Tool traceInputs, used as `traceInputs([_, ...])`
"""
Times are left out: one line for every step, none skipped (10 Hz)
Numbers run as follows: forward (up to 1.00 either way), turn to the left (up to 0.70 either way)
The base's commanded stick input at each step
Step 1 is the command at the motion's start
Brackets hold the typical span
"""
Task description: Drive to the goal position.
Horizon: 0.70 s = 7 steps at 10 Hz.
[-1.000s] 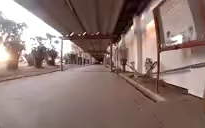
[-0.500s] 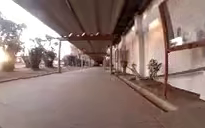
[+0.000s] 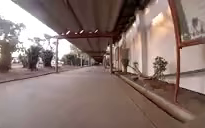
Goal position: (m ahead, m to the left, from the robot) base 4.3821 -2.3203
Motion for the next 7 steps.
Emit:
traceInputs([0.70,0.00])
traceInputs([0.70,0.00])
traceInputs([0.70,0.00])
traceInputs([0.70,0.00])
traceInputs([0.70,0.00])
traceInputs([0.70,0.00])
traceInputs([0.70,0.00])
